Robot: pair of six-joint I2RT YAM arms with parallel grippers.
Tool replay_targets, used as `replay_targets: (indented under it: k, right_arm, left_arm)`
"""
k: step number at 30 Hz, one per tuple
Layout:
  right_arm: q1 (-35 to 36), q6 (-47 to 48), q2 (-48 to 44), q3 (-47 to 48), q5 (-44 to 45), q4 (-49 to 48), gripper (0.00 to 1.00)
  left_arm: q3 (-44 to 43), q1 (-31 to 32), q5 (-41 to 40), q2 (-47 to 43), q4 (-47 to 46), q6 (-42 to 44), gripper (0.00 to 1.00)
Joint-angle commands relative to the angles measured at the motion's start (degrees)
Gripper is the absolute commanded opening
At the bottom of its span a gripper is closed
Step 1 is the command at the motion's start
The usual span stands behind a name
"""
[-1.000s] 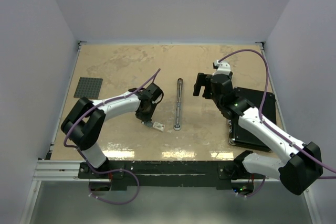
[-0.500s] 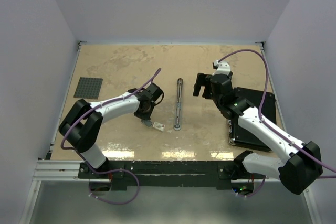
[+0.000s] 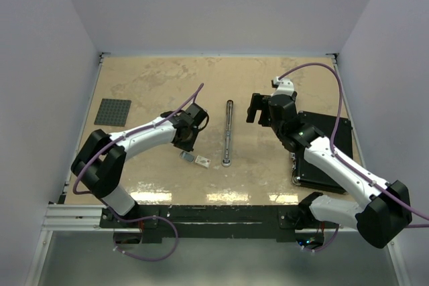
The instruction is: Load the staples into the stapler
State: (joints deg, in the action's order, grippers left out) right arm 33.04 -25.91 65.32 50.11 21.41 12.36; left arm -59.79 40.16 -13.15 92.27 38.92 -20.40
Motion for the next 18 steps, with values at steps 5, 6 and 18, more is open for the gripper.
replay_targets:
  k: [5,6,18]
  right_arm:
    - [-0.17,0.07,-0.46,-0.19,-0.32,-1.73,0.97]
    - [-0.17,0.07,-0.46,-0.19,-0.32,-1.73,0.97]
    - [-0.17,0.34,-0.11,0.17,-0.05,-1.64,0.97]
  left_arm:
    - [-1.12,0.00,2.25,2.30,1.25,-0.78,0.25]
    - [-1.12,-0.08,2.34,2.56,1.25,-0.87,0.26]
    - [-1.29,-0.08,2.07,3.88,1.51,-1.48,0.30]
